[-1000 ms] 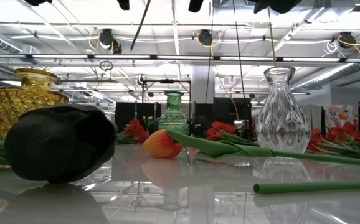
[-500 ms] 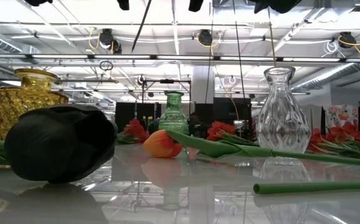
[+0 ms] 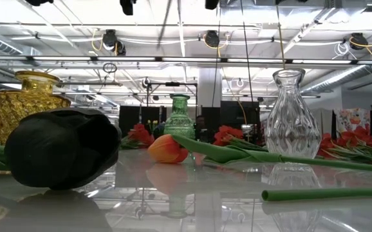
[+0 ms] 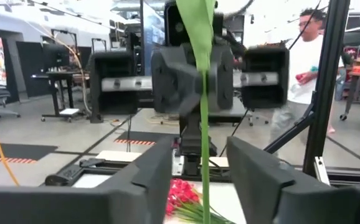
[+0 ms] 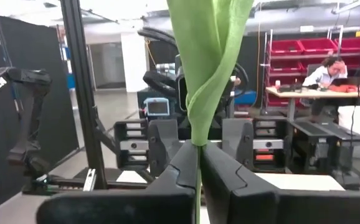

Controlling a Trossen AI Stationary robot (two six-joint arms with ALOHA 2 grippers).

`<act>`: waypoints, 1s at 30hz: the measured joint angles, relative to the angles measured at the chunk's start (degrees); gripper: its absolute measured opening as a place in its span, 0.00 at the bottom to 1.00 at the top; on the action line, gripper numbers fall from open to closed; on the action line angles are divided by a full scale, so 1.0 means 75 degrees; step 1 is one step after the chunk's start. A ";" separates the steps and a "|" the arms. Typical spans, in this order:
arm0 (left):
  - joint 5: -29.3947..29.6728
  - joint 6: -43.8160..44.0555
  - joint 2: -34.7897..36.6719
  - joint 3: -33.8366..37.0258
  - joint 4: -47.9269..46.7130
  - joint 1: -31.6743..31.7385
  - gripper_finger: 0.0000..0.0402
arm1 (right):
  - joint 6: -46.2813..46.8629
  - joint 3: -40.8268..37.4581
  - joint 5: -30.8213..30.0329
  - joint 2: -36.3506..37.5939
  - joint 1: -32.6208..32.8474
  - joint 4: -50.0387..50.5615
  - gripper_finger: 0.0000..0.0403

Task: Sort flowers into vase by color
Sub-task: Put top left black flower into the transparent vase

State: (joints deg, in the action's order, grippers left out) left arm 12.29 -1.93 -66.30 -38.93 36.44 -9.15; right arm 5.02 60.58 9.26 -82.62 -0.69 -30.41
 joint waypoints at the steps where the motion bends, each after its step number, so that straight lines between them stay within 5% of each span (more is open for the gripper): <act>1: 0.0003 0.0005 0.0000 0.0000 -0.0026 0.0000 0.45 | -0.0022 0.0000 -0.0020 0.0227 0.0000 0.0313 0.00; 14: 0.0368 0.0020 0.0003 0.0002 -0.0395 0.0000 0.51 | 0.0148 -0.0181 -0.0112 0.3459 0.0138 0.3427 0.00; 30: 0.0368 0.0423 0.0003 0.0002 -0.0426 0.0001 0.51 | 0.0497 -0.2656 -0.1457 0.5646 0.0939 0.2804 0.00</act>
State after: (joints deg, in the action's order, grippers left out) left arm 15.05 1.24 -66.28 -38.92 33.24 -9.14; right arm 8.75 40.66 -1.67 -40.28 6.35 -9.39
